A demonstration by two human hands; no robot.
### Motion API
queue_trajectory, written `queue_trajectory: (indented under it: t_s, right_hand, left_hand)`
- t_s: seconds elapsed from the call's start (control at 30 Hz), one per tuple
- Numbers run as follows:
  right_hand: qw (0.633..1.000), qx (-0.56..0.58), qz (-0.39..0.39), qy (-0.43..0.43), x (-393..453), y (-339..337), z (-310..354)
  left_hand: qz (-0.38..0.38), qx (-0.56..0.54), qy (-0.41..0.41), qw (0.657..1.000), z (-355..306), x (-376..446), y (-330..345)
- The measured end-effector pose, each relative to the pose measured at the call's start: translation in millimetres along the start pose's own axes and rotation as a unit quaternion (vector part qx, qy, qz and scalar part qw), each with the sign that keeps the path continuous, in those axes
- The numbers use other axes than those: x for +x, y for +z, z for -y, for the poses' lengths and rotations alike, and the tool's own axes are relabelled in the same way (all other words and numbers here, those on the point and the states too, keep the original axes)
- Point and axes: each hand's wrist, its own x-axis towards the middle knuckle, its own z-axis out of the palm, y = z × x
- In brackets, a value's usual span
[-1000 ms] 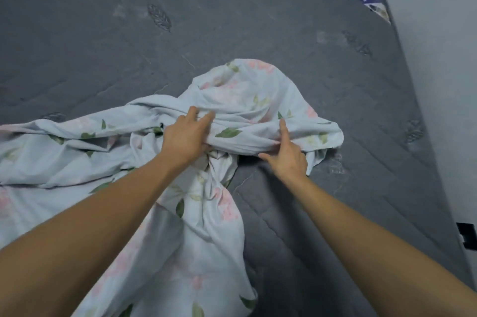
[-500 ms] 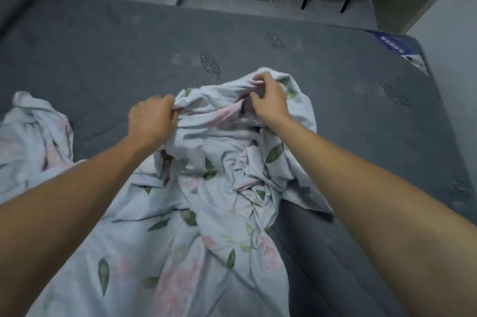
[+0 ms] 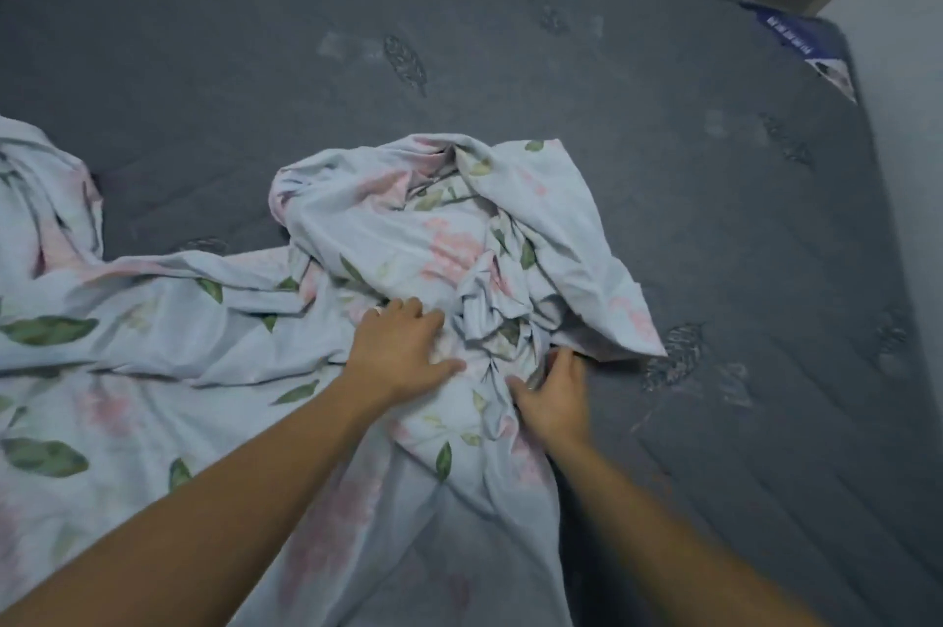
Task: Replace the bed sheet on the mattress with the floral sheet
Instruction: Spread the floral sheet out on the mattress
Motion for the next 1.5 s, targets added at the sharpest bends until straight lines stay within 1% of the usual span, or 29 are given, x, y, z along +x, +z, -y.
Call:
queue_trajectory:
  t_s: [0.03,0.07,0.1,0.13,0.2,0.3,0.37,0.4,0.47,0.53,0.6,0.63,0.67,0.7,0.77,0.8,0.83,0.87,0.93,1.0,1.1,1.2,1.3,1.37,1.43,1.5]
  right_hand:
    - [0.995,0.062,0.046,0.062,-6.9,8.9,-10.8]
    - [0.981,0.130,0.088,0.114,-13.6,17.3,-16.0]
    - [0.965,0.189,0.120,0.140,-19.4,25.6,-19.3]
    - [0.956,0.214,0.139,0.146,-23.4,32.7,-21.4]
    - [0.954,0.222,0.154,0.128,-32.3,37.2,-21.3]
    - [0.956,0.243,0.123,0.107,-40.6,22.6,-26.3]
    - [0.960,0.248,0.090,0.093,-47.6,-1.6,-31.1]
    - [0.964,0.241,0.073,0.084,-52.6,-16.1,-33.2]
    - [0.967,0.244,0.029,0.063,-62.7,-46.9,-35.7]
    - [0.960,0.277,-0.028,0.041,-78.1,-75.4,-30.8]
    - [0.944,0.320,-0.069,0.038,-94.5,-85.7,-27.6]
    - [0.935,0.347,-0.060,0.052,-101.7,-81.7,-29.1]
    - [0.926,0.369,-0.030,0.071,-108.7,-73.5,-31.0]
    - [0.922,0.376,0.021,0.090,-114.4,-62.0,-35.2]
    - [0.917,0.362,0.128,0.107,-122.3,-39.7,-43.1]
    - [0.914,0.358,0.158,0.105,-123.0,-29.3,-47.7]
    - [0.917,0.348,0.168,0.097,-121.4,-19.9,-53.2]
    - [0.924,0.338,0.152,0.092,-117.7,-10.9,-58.3]
    - [0.954,0.278,0.084,0.068,-107.5,6.1,-71.4]
    - [0.959,0.262,0.063,0.090,-101.7,20.5,-82.1]
    - [0.946,0.271,0.106,0.144,-102.3,36.3,-82.7]
    - [0.930,0.286,0.158,0.167,-108.4,49.2,-66.9]
    - [0.925,0.271,0.193,0.184,-114.3,58.2,-59.8]
    - [0.929,0.254,0.214,0.162,-118.3,53.1,-64.1]
    - [0.937,0.254,0.200,0.133,-118.6,42.4,-73.8]
    - [0.936,0.283,0.174,0.114,-119.7,23.4,-80.5]
  left_hand:
    - [0.039,0.005,0.009,0.999,-10.7,-6.3,16.5]
    - [0.066,0.015,0.017,0.998,-17.9,-13.2,30.6]
    - [0.084,0.034,0.024,0.996,-21.2,-19.6,42.3]
    - [0.094,0.056,0.033,0.993,-22.2,-25.5,52.2]
    - [0.097,0.099,0.058,0.989,-21.1,-36.5,65.9]
    - [0.134,0.129,0.067,0.980,-18.1,-55.2,71.0]
    - [0.149,0.125,0.065,0.979,-19.2,-70.7,68.6]
    - [0.145,0.111,0.059,0.981,-21.3,-79.2,68.0]
    - [0.114,0.048,0.044,0.991,-29.4,-96.2,67.6]
    - [0.077,-0.008,0.042,0.996,-42.6,-109.7,67.3]
    - [0.045,-0.033,0.064,0.996,-58.2,-116.3,65.6]
    - [0.029,-0.034,0.079,0.996,-65.3,-118.0,65.0]
    - [0.018,-0.023,0.094,0.995,-70.6,-117.8,66.2]
    - [0.011,-0.005,0.106,0.994,-73.8,-115.6,69.0]
    - [0.006,0.037,0.111,0.993,-75.3,-108.0,78.6]
    - [0.011,0.045,0.107,0.993,-72.9,-103.6,83.9]
    - [0.021,0.050,0.099,0.994,-68.7,-99.3,89.5]
    - [0.036,0.057,0.094,0.993,-63.0,-96.7,94.8]
    - [0.043,0.066,0.100,0.992,-48.1,-96.5,101.3]
    - [0.036,0.084,0.105,0.990,-30.9,-102.8,104.3]
    - [0.027,0.110,0.070,0.991,-4.1,-118.9,103.3]
    - [0.014,0.119,0.029,0.992,17.8,-136.0,97.2]
    - [0.010,0.126,0.009,0.992,24.9,-145.2,91.4]
    - [0.002,0.120,0.011,0.993,22.1,-144.8,88.9]
    - [-0.002,0.115,0.013,0.993,17.6,-142.8,90.4]
    - [-0.006,0.108,0.011,0.994,12.7,-141.6,94.5]
